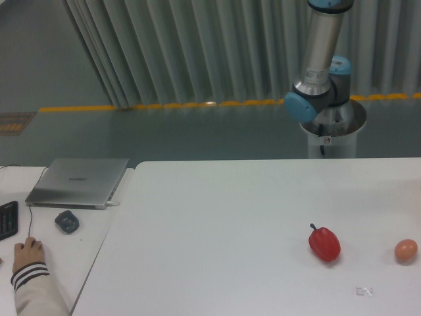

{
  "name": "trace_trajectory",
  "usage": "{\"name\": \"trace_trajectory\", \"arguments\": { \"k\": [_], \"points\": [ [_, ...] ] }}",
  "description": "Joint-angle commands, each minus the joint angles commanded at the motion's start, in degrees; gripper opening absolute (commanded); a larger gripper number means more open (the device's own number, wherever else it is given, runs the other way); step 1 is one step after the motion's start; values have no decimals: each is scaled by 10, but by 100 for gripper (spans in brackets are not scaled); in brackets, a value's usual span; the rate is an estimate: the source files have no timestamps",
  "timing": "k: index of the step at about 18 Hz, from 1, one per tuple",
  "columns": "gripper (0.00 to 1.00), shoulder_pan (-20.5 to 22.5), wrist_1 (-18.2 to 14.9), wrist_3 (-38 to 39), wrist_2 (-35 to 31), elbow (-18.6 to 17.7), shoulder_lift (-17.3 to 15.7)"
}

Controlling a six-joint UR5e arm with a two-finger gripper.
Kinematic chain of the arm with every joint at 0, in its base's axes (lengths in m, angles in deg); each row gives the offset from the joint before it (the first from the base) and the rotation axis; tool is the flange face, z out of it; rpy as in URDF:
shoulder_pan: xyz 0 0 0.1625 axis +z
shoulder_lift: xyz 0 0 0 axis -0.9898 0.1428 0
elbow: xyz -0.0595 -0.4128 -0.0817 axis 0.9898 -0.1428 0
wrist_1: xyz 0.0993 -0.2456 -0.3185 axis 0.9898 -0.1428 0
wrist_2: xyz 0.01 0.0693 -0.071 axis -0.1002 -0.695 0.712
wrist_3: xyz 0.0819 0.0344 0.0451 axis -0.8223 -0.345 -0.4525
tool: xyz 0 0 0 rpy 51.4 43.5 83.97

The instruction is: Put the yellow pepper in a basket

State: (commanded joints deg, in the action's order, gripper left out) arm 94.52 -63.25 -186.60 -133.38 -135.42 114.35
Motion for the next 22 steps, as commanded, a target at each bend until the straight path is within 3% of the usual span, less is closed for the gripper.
{"name": "trace_trajectory", "arguments": {
  "k": [2,10,13,18,22],
  "points": [
    [100,0,0,-3,2,0,0],
    [100,-18,-8,-44,26,0,-18],
    [100,-29,-51,-61,45,1,-32],
    [100,-81,-64,-193,48,-4,-64],
    [100,-148,-62,-207,42,-8,-70]
  ]
}}
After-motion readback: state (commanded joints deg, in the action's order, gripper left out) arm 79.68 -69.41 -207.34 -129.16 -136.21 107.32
